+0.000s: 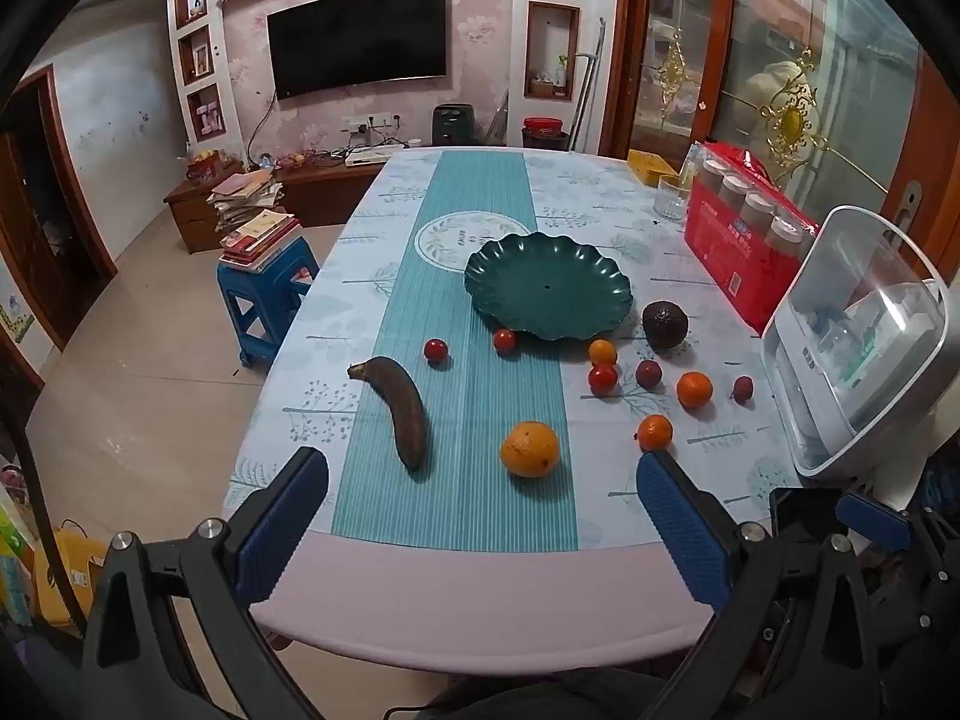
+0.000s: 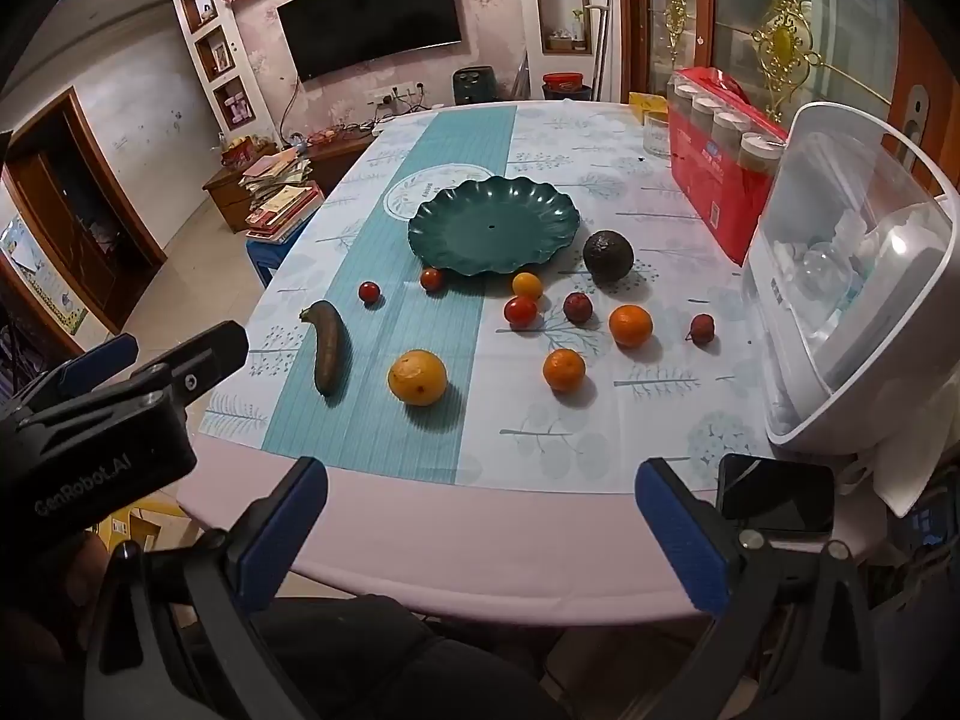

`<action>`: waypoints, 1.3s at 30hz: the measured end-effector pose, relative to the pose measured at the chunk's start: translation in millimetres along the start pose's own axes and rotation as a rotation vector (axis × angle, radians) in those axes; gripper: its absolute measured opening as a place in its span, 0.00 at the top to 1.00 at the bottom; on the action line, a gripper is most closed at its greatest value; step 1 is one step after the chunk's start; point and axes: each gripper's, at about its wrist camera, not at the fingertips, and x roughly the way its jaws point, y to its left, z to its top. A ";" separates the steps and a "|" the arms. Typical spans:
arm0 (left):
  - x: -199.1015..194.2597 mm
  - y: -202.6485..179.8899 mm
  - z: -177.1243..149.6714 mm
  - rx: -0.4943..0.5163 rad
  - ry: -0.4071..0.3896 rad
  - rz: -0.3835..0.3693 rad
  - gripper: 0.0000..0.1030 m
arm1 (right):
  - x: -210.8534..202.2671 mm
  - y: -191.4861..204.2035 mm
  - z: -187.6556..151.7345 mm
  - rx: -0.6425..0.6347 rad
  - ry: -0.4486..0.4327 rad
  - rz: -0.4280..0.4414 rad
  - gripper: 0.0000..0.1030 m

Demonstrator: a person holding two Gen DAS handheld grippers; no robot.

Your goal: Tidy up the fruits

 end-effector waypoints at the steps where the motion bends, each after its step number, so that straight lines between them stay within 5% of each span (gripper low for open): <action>1: -0.9 3.1 -0.1 -0.002 0.001 -0.003 0.01 | 0.8 1.9 -1.4 0.000 0.000 0.000 0.00; 39: 10.1 54.4 -1.1 0.062 0.024 -0.144 0.02 | -4.3 59.8 -16.8 0.075 -0.050 -0.066 0.00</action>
